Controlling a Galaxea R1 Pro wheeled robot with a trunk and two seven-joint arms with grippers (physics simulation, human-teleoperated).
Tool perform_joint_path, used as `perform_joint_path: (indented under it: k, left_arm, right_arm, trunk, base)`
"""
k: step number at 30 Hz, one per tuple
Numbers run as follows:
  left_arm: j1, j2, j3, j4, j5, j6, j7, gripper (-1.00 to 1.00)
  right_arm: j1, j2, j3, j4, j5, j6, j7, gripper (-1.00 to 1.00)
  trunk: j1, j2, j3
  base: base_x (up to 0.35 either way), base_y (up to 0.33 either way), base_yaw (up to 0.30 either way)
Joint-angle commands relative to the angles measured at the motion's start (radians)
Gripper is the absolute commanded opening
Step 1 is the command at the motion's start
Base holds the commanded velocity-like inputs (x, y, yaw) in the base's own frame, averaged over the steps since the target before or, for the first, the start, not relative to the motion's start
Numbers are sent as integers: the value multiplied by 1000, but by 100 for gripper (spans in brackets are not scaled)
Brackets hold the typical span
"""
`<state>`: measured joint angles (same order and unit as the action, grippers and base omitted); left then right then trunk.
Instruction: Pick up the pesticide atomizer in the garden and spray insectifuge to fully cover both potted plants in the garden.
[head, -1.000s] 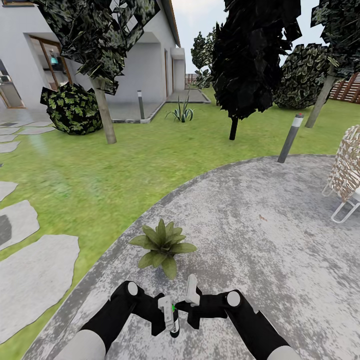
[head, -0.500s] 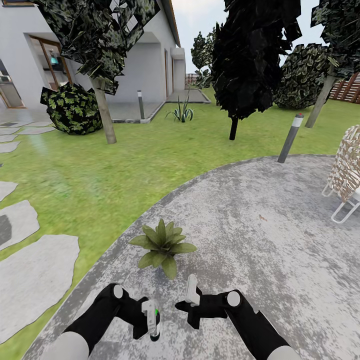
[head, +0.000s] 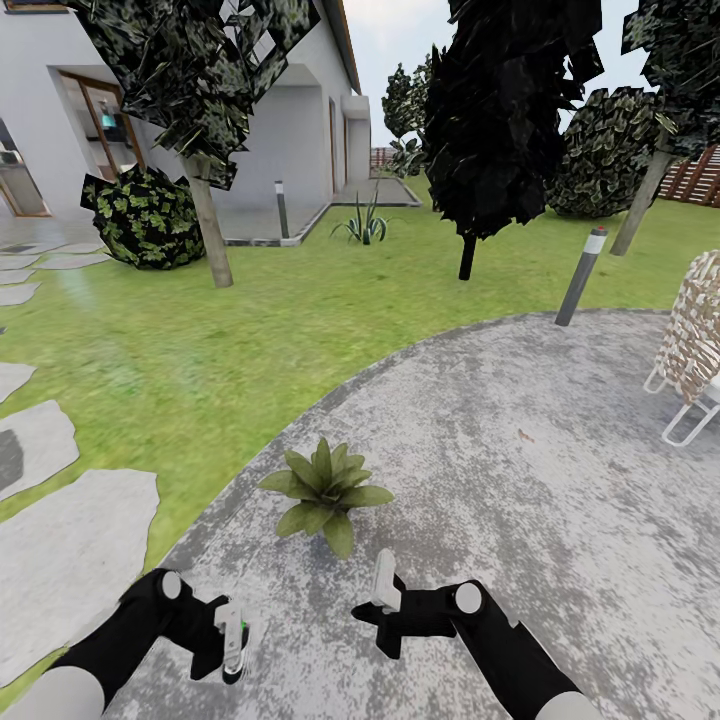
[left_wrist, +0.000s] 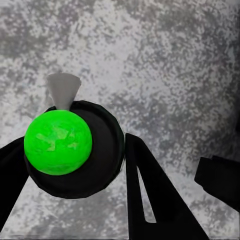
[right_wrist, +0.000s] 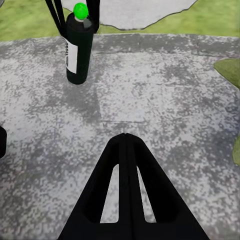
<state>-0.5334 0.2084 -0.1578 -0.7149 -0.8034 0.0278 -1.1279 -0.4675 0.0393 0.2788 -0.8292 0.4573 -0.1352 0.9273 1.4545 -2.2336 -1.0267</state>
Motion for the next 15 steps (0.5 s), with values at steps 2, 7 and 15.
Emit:
perform_joint_path:
  k: [2,7,15]
  left_arm:
    - [1,22,-2,-2,0,3,-2,-100]
    - [3,44,-2,0,0,3,-1,-100]
    - [4,54,59,0,3,9,2,-100]
  right_arm:
    - [0,-1,-1,1,11,-9,0,-100]
    - [0,-5,-4,3,12,-10,-2,100]
    - [0,-14,-23,10,9,-11,-41,100]
  trunk:
    - [0,0,-1]
    - [0,0,-1]
    - [0,0,-1]
  base:
    - [0,0,0]
    - [0,0,0]
    - [0,0,0]
